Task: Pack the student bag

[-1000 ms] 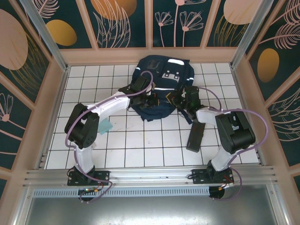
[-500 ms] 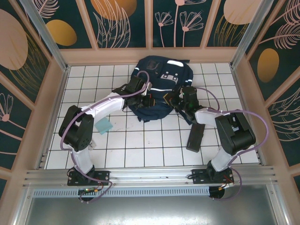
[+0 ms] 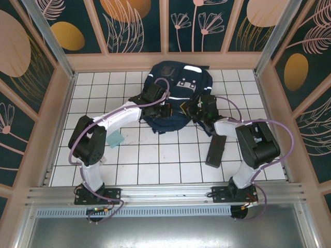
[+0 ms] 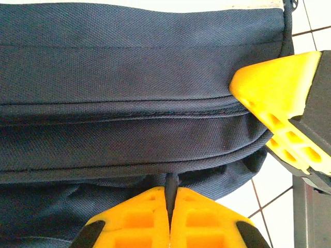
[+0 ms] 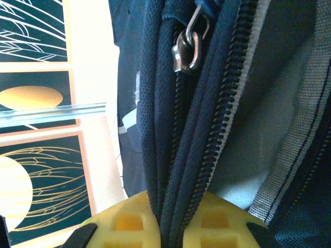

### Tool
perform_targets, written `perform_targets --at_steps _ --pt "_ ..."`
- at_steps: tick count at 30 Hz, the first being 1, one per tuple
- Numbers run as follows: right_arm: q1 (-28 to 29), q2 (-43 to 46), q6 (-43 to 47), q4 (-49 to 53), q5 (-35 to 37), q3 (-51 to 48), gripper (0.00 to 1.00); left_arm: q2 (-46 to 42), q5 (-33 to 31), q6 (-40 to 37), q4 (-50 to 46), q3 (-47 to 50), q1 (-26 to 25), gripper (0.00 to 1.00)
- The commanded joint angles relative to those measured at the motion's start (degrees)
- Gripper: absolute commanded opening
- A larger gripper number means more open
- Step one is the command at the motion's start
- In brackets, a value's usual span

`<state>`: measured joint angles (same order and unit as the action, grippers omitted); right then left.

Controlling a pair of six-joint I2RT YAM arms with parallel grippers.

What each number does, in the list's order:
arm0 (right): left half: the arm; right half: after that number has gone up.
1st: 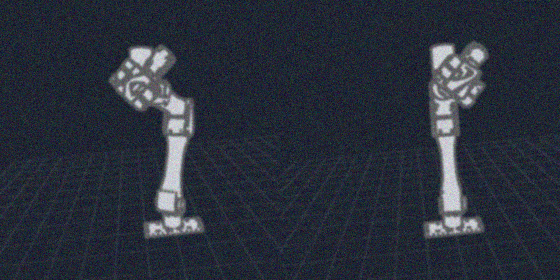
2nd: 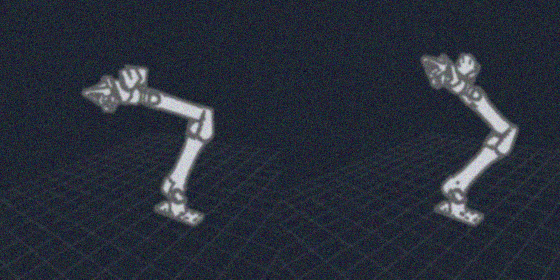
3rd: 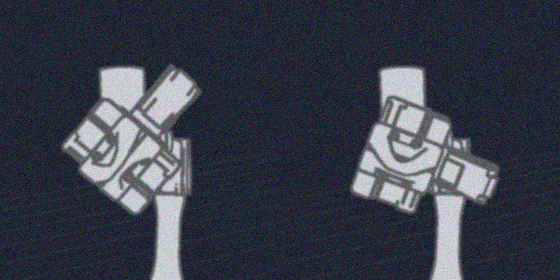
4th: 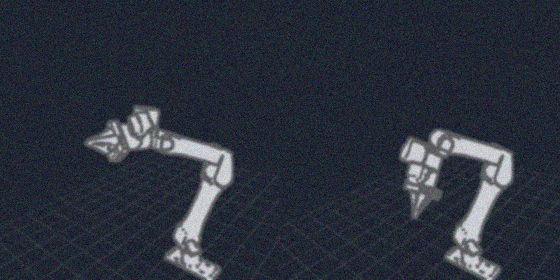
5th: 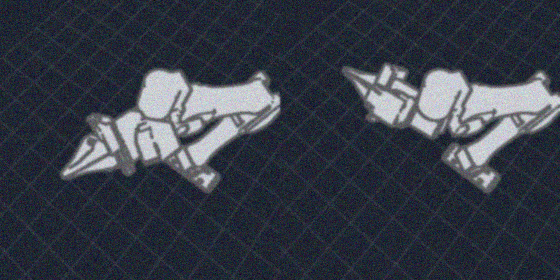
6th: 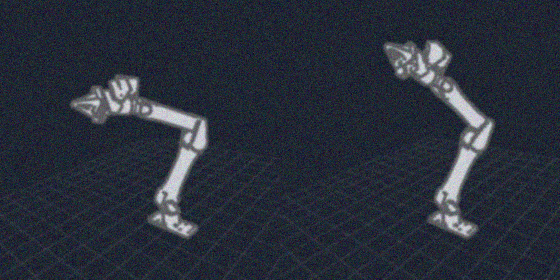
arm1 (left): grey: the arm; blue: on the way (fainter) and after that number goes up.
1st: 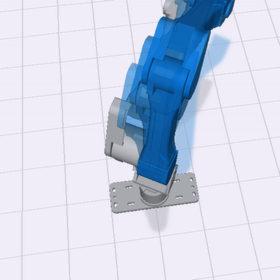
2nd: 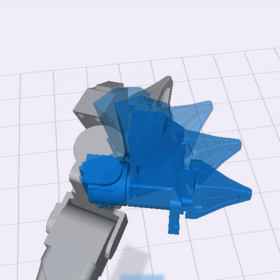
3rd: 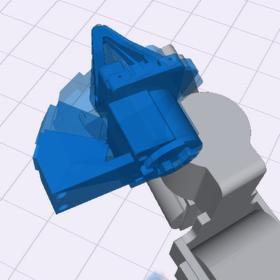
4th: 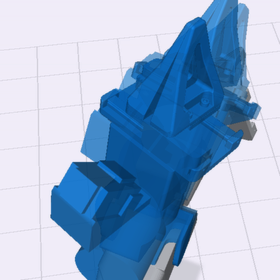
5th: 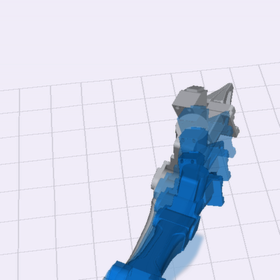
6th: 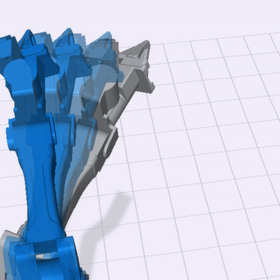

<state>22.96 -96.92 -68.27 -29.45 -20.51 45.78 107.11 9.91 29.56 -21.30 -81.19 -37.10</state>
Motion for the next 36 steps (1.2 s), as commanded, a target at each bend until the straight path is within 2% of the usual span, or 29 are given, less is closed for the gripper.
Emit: perform_targets --at_steps 1,4,7,10,14,17,18,23,26,28,33,36 --pt "-0.48 2.48 2.71 0.01 2.33 1.36 0.0 -2.14 -10.1 -0.96 -2.12 -0.54 2.31 0.0" --pt "-0.95 4.17 5.05 2.42 4.62 1.38 0.0 -4.45 -9.5 -0.39 -1.81 3.23 5.84 0.0" --pt "-1.24 4.43 5.63 2.75 5.05 1.44 0.0 -5.89 -8.37 -0.6 -1.19 5.64 7.23 0.0" --pt "-0.9 2.96 5.18 0.94 2.57 2.39 0.0 -5.85 -0.18 -1.18 1.31 6.13 7.24 0.01" --pt "0.26 0.92 4.64 -1.13 0.68 3.91 0.0 -6.53 9.19 -0.14 6.5 7.44 7.13 0.28" --pt "0.86 -0.13 4.55 -1.7 0.16 4.79 0.0 -7.02 11.78 0.3 7.68 7.71 7.05 0.47" --pt "0.94 -0.51 4.41 -2.05 -0.14 4.97 0.0 -7.38 11.84 0.32 7.61 7.69 7.04 0.48" --pt "1.06 -1.32 4.16 -2.85 -0.66 5.1 0.0 -8.16 9.95 0.3 7.3 8.11 7.04 0.52" --pt "1.14 -1.78 4.5 -3.42 -1.43 5.43 0.0 -7.14 12.45 0.49 9.48 9.24 6.92 0.49" --pt "1.03 -2.17 4.7 -3.51 -2.1 5.76 0.0 -6.14 13.2 -2.75 9.54 9.25 5.57 0.47" --pt "0.78 -2.56 5.46 -2.62 -3.98 6.9 0.0 -2.07 7.03 -13.9 2.13 6.59 3.44 0.38" --pt "0.61 -2.46 6.23 -1.11 -4.7 7.69 0.0 -0.15 4.65 -17.06 0.62 5.57 3.45 0.38"
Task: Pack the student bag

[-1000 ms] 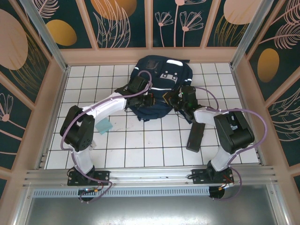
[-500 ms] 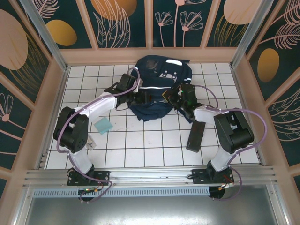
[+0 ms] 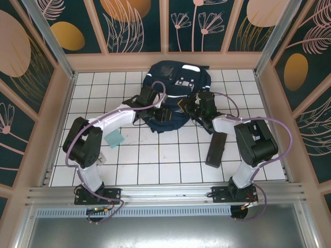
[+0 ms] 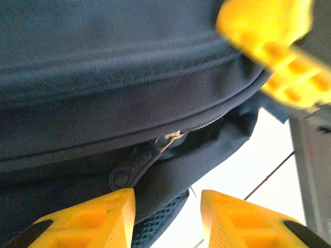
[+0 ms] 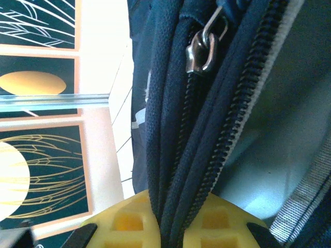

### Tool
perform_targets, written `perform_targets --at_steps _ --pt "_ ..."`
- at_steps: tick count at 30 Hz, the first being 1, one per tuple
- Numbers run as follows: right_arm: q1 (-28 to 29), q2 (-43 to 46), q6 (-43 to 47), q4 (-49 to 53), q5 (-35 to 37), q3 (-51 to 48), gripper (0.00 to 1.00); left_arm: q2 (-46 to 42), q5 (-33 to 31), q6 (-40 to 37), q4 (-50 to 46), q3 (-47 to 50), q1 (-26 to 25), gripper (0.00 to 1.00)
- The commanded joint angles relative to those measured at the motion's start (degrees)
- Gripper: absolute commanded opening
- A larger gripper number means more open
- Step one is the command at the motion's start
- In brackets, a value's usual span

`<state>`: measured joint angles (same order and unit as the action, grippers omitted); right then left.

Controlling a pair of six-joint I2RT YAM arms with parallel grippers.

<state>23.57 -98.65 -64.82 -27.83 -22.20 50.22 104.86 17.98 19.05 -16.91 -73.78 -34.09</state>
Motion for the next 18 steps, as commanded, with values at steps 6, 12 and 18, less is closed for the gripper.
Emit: perform_targets --at_steps 6,12,18 --pt "-0.09 -0.33 3.03 -2.58 -4.0 3.31 0.0 5.42 -7.22 -7.75 -3.13 -6.25 0.45 0.46" --pt "-0.18 0.46 4.05 -2.31 -4.01 3.0 0.0 5.63 -5.26 -3.52 -0.01 -6.31 2.76 0.55" --pt "-1.22 -1.03 -1.48 -7.68 -7.29 2.68 0.0 6.43 10.8 6.7 15.05 -1.86 5.08 0.67"
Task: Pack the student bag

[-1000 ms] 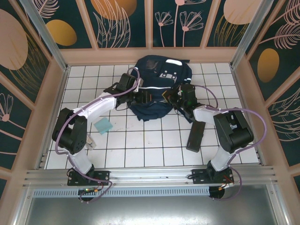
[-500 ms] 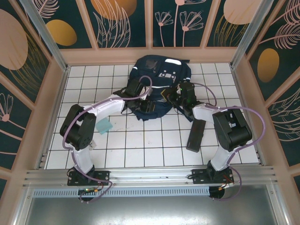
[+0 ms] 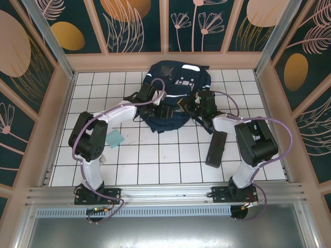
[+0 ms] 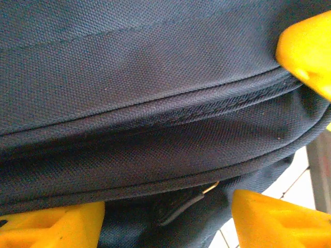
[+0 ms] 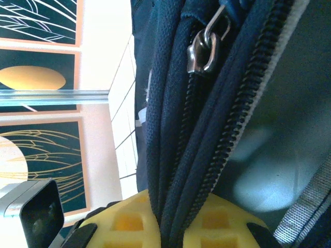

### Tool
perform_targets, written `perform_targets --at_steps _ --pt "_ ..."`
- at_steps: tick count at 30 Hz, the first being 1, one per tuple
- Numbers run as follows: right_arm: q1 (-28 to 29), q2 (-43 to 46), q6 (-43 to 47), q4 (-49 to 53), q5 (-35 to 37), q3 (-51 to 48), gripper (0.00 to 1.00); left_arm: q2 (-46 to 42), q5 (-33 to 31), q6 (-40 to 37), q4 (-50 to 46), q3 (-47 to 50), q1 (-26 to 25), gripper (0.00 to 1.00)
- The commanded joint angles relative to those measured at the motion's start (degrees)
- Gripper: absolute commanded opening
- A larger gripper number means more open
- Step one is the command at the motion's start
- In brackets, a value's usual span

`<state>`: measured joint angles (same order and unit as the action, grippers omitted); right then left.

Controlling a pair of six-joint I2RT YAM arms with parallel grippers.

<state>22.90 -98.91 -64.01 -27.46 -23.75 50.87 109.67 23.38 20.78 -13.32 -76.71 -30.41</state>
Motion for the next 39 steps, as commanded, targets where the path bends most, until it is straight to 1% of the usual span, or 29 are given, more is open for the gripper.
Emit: perform_targets --at_steps 1,4,6,8,11,14,15,17,21,24,26,27,29,30,31,32,35,39 --pt "-0.72 -0.96 -3.86 -9.05 -6.31 2.45 0.0 1.86 5.81 5.38 12.3 1.08 1.41 0.67" --pt "-1.31 -0.99 -5.42 -5.28 -6.67 6.01 0.0 1.95 6.42 5.27 14.71 2.07 1.41 0.66" --pt "-1.96 -0.66 -7.8 -5.89 -7.99 6.67 0.0 2.04 6.3 4.08 15.01 2.18 1.41 0.66" --pt "-2.13 -0.28 -8.19 -5.51 -8.09 7.19 0.0 2.29 6.8 3.55 16.34 2.09 1.41 0.66" --pt "-1.84 -0.21 -8.54 -5.47 -8.26 7.16 0.0 4.25 8.84 3.81 17.98 0.16 1.41 0.63" --pt "-1.7 -0.94 -9.86 -7.69 -9.08 5.99 0.0 5.97 10.3 4.06 19.45 -1.78 1.41 0.55" --pt "-1.64 -1.21 -10.28 -8.6 -9.22 5.55 0.0 6.42 10.84 4.01 19.73 -2.36 1.41 0.49" --pt "-1.57 -1.71 -10.43 -9.12 -9.51 5.19 0.0 6.85 11.98 3.8 19.74 -3.58 1.37 0.34" --pt "-1.55 -2.33 -9.73 -9.49 -9.74 5.03 0.0 5.48 12.71 3.15 19.0 -4.8 1.41 0.18" --pt "-1.62 -2.33 -8.07 -8.08 -9.58 5.42 0.0 3.36 12.92 2.71 20.25 -3.65 1.41 0.14" --pt "-1.59 -2.41 -6.62 -6.33 -9.34 5.89 0.0 2.61 14.1 2.62 20.35 -3.32 1.41 0.16" --pt "-1.65 -2.41 -6.22 -5.86 -9.23 5.92 0.0 2.32 14.14 2.51 20.4 -3.04 1.45 0.19" --pt "-1.64 -2.51 -5.96 -5.7 -9.3 5.9 0.0 2.32 13.41 1.66 19.98 -2.64 1.42 0.23" --pt "-1.68 -2.59 -5.87 -5.69 -9.44 5.94 0.0 2.76 12.88 0.86 18.92 -2.98 1.42 0.22" --pt "-1.66 -2.65 -5.72 -5.55 -9.55 6.02 0.0 3.17 12.74 0.34 18.29 -3.45 1.41 0.21" --pt "-1.7 -2.84 -5.48 -5.25 -9.61 6.15 0.0 3.51 12.6 -0.2 17.6 -3.94 1.41 0.16" --pt "-1.76 -2.95 -4.73 -4.29 -9.33 6.1 0.0 3.64 12.87 -1.48 15.47 -5.63 1.37 0.0" --pt "-2.04 -3.16 -4.31 -4.05 -9.55 6.08 0.0 1.51 12.52 -4.34 13.08 -5.41 1.41 0.0"
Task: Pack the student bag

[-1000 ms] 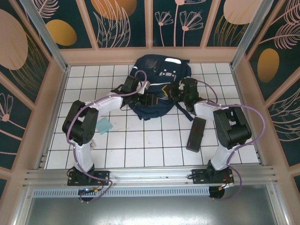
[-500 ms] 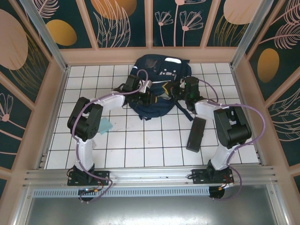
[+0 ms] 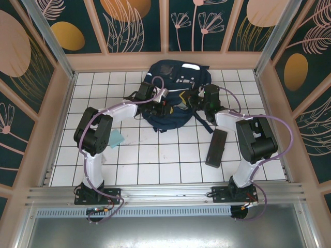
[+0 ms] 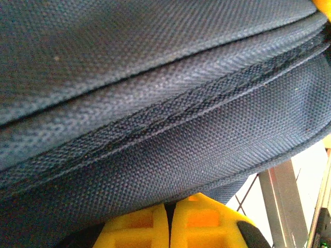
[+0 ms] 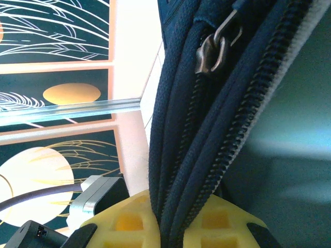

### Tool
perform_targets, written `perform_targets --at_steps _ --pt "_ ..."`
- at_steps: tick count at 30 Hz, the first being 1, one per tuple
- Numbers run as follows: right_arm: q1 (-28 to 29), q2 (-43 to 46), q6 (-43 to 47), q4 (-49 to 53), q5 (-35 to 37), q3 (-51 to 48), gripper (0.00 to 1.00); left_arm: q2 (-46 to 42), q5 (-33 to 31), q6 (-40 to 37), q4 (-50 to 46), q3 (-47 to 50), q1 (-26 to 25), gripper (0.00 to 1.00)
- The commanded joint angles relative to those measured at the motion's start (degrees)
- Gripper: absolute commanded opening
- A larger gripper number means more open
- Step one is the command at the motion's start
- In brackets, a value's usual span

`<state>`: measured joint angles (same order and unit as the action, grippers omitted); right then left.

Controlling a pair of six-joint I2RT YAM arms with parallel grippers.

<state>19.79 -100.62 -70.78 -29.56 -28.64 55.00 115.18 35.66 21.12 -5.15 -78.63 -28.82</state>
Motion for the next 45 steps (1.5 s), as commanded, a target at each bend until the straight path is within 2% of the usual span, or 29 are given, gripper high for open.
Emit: perform_targets --at_steps 1,3,7,12,16,20,24,27,31,33,34,37,39,42,45 --pt "1.04 -1.47 2.64 -1.82 -4.75 2.08 0.0 -4.52 0.45 -5.38 4.44 -3.14 -0.2 0.0" --pt "0.99 -1.51 3.54 -0.67 -4.73 2.36 0.0 -5.37 1.72 -6.74 3.77 -2.46 -0.23 0.0" --pt "0.72 -1.43 4.72 0.7 -4.82 2.57 0.0 -6.04 8.8 -6.73 3.93 -1.64 -0.18 0.0" --pt "0.65 -1.85 5.3 1.48 -4.6 2.67 0.0 -5.95 11.0 -6.44 5.51 -0.86 -0.18 0.14" --pt "0.75 -2.55 5.43 1.43 -5.11 2.84 0.0 -4.72 12.5 -6.75 4.97 -2.73 -0.19 0.34" --pt "0.8 -2.91 5.74 1.46 -5.04 2.7 0.0 -4.53 13.21 -7.85 3.97 -4.41 -0.19 0.42" --pt "0.95 -3.14 5.83 1.17 -5.11 2.65 0.0 -2.9 12.04 -8.38 3.1 -6.44 -0.16 0.42" --pt "1.1 -3.25 5.83 1.03 -5.31 2.65 0.0 -0.74 10.91 -8.47 1.24 -8.72 -0.18 0.38" --pt "1.11 -3.07 5.82 0.91 -5.28 2.39 0.0 0.79 6.65 -8.9 -0.72 -9.78 -0.19 0.16" --pt "1.1 -2.93 5.91 1.0 -5.21 2.3 0.0 1.1 5.09 -9.33 -1.95 -10.06 -0.19 0.13" --pt "1.09 -2.92 5.92 1.07 -5.18 2.26 0.0 1.32 3.77 -9.59 -3.02 -10.42 -0.19 0.14" --pt "1.12 -2.96 5.83 0.93 -4.97 2.21 0.0 2.09 0.02 -10.14 -6.85 -11.61 -0.16 0.29" --pt "1.11 -2.99 5.89 0.98 -4.93 2.26 0.0 1.77 -1.76 -8.94 -8.6 -11.76 -0.19 0.31" --pt "1.26 -3.05 5.67 0.7 -5.61 2.37 0.0 -0.92 -3.96 -3.27 -8.13 -9.29 -0.51 0.35" --pt "1.77 -2.74 5.48 1.07 -5.6 2.82 0.0 -4.88 -10.58 1.14 -9.2 -6.26 -2.51 0.38"
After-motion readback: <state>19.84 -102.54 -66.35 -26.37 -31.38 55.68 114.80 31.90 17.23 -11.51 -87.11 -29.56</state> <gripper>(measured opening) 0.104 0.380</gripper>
